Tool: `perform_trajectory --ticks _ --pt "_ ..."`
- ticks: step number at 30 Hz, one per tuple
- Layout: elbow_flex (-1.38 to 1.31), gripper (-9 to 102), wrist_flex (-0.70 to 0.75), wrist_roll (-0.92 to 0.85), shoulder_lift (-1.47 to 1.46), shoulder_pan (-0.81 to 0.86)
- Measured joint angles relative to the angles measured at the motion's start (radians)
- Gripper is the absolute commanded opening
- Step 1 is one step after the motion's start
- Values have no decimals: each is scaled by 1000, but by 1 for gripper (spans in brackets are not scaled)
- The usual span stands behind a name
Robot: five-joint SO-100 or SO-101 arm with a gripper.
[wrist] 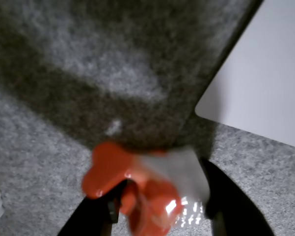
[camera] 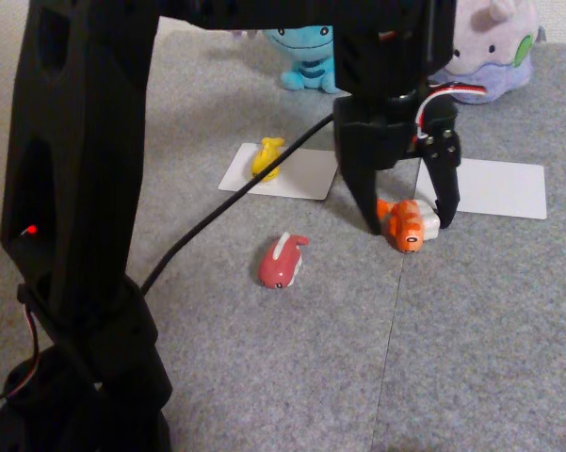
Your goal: Wooper wants to eat egg sudhi, and Goomy wants to eat shrimp sushi
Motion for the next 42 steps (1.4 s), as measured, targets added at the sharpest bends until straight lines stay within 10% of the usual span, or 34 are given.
perform_trajectory --ticks 22,42 --pt "15 6 -8 74 221 23" --pt "15 7 -334 330 245 23"
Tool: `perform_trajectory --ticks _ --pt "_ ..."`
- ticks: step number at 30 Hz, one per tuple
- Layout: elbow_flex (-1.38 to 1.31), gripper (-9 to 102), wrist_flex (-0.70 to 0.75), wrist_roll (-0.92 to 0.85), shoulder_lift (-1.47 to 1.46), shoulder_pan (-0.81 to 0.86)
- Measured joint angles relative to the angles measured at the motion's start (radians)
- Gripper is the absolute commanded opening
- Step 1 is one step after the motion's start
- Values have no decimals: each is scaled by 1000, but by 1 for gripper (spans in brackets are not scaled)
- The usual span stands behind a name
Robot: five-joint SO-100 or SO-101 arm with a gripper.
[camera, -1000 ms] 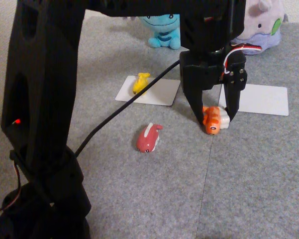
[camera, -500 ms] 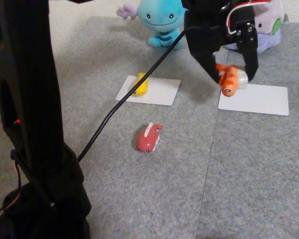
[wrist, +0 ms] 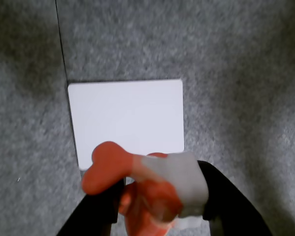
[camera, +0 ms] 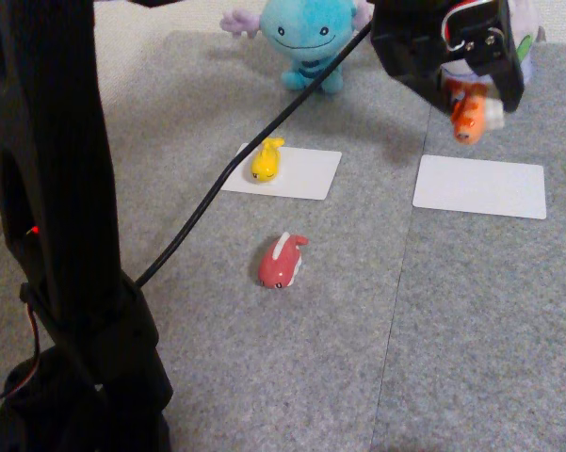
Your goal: Wooper wants to eat egg sudhi, and Goomy wants to eat shrimp sushi
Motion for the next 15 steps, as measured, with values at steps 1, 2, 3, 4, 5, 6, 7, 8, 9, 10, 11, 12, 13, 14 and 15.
perform_trajectory --ticks 1,2,3,4,5,6,7,8,9,10,11,12,13,14,15 --pt "0 7 -8 0 -15 0" --pt "0 7 -15 0 -34 0" --pt "2 7 -18 0 -48 0" --pt "2 7 -23 0 -58 2" --pt "0 7 -25 0 -66 2" --pt "0 7 -29 0 -72 2" --pt "0 7 -35 0 -77 2" --pt "0 7 -46 0 -81 0" --pt "0 7 -52 0 -84 0" --pt "0 7 -60 0 -89 0" --pt "0 7 -66 -5 -94 0" --pt "0 7 -69 -8 -97 0" --pt "0 7 -69 -14 -98 0" --pt "0 7 -71 -21 -98 0" --pt "0 7 -71 -25 -98 0"
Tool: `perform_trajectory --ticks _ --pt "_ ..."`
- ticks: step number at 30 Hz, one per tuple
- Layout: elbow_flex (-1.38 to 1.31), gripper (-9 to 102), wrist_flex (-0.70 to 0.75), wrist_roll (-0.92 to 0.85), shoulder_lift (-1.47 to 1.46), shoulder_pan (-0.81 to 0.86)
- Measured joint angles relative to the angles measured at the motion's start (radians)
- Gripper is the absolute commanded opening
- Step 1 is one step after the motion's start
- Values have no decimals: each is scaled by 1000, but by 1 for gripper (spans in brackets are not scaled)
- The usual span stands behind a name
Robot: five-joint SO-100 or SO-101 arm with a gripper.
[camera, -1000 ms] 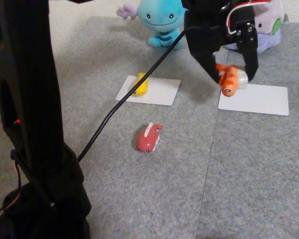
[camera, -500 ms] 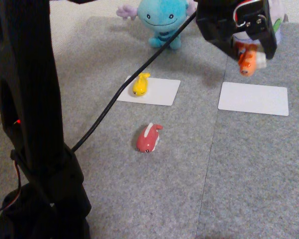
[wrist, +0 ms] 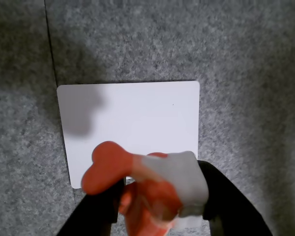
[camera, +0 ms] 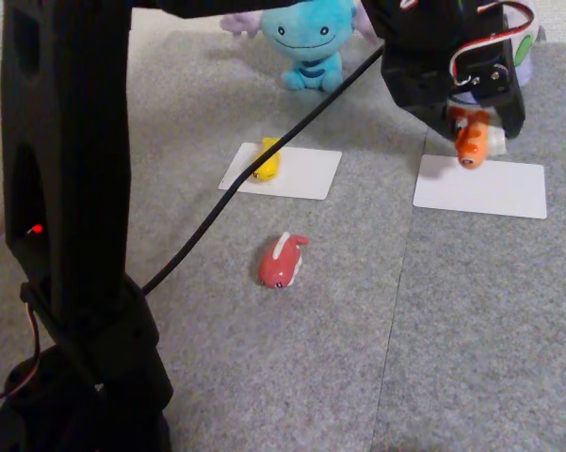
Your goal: Wooper wants to eat egg sudhi, and Goomy wants to eat shrimp sushi
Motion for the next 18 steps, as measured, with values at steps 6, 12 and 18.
perform_trajectory --ticks 6,12,18 --pt "0 7 -12 -21 -17 0" --pt "-2 7 -54 -54 -91 6" --pt "-2 7 -58 -55 -107 3"
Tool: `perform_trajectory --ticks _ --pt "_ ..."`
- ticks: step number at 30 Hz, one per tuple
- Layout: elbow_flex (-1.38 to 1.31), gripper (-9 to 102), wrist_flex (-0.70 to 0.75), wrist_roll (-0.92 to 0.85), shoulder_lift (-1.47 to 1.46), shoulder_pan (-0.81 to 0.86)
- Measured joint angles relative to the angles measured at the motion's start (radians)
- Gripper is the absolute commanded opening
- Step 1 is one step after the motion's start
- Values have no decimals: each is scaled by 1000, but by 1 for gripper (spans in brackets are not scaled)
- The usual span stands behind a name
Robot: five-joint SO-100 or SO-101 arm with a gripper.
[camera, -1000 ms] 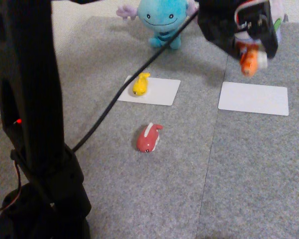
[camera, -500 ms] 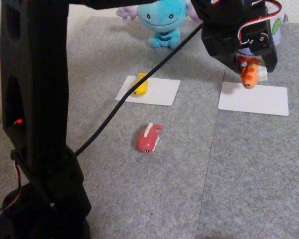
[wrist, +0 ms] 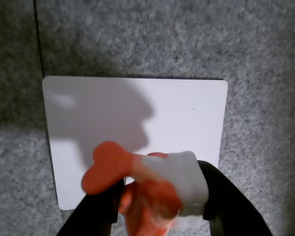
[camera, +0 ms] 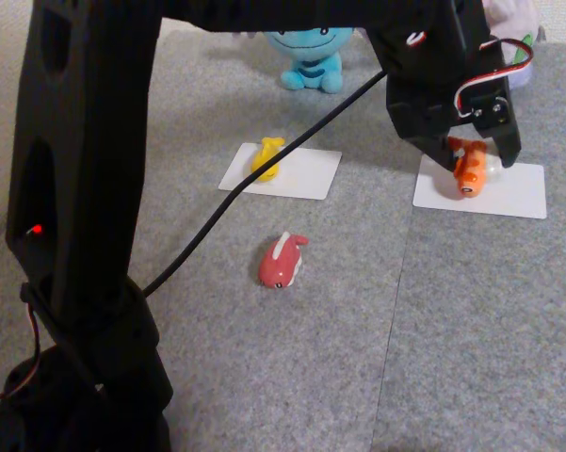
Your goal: Wooper wants to eat egg sudhi, and Goomy wants to eat shrimp sushi
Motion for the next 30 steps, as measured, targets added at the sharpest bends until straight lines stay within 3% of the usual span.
perform_trajectory --ticks 23,30 --pt "0 7 -29 -25 -41 0" --pt "0 20 -32 -25 -41 0"
